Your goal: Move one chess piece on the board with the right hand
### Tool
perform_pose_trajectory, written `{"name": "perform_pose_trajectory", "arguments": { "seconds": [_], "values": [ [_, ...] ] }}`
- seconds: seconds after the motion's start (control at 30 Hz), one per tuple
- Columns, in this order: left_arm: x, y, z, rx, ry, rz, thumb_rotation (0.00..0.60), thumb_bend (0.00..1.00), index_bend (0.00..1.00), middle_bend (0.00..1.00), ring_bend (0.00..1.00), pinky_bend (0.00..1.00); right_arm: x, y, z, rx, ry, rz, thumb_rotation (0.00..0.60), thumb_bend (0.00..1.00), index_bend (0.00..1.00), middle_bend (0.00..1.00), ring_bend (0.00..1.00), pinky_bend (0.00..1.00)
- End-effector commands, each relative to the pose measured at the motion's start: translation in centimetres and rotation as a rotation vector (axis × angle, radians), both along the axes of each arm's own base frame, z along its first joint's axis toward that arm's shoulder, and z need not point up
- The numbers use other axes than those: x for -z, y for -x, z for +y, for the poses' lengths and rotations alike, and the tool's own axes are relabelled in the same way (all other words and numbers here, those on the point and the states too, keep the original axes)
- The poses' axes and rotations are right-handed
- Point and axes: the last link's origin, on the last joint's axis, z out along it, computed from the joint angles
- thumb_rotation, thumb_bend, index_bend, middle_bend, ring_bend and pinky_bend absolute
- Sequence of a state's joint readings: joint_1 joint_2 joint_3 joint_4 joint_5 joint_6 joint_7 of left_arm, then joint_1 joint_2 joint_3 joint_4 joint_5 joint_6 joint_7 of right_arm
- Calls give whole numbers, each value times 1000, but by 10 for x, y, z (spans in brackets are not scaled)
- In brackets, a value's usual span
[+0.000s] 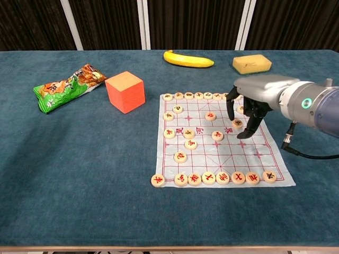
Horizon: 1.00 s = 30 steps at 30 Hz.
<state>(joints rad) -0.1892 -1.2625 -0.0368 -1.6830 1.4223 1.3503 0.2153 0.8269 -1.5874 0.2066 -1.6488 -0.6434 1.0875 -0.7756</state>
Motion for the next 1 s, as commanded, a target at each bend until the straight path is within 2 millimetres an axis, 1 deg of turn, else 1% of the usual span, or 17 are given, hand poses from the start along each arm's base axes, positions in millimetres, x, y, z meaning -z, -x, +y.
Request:
{"name": "perform_pose_trajectory", "arguments": {
  "seconds": [0.03, 0.23, 0.4, 0.6, 1.0],
  "values": [
    [1, 0, 0, 1, 3, 0, 600, 0, 0, 0, 0, 0, 3, 0, -1, 0, 0, -2, 600, 244, 494, 1000, 1000, 924],
    [3, -1, 2, -4, 9, -8, 600, 0, 0, 0, 0, 0, 9, 0, -3, 30, -10, -25, 600, 301, 488, 1000, 1000, 941],
    [3, -1, 2, -9, 13, -16, 600, 0, 0, 0, 0, 0, 16, 0, -2, 38, -29, -5, 600, 319, 439, 1000, 1000, 950],
    [4, -1, 3, -10, 19, -22, 600, 0, 0, 0, 0, 0, 22, 2, -4, 63, -37, 4, 600, 327, 415, 1000, 1000, 966],
    [6, -2, 4, -10, 24, -26, 600, 0, 0, 0, 0, 0, 30, 2, -7, 77, -36, -6, 600, 363, 414, 1000, 1000, 992]
  ]
}}
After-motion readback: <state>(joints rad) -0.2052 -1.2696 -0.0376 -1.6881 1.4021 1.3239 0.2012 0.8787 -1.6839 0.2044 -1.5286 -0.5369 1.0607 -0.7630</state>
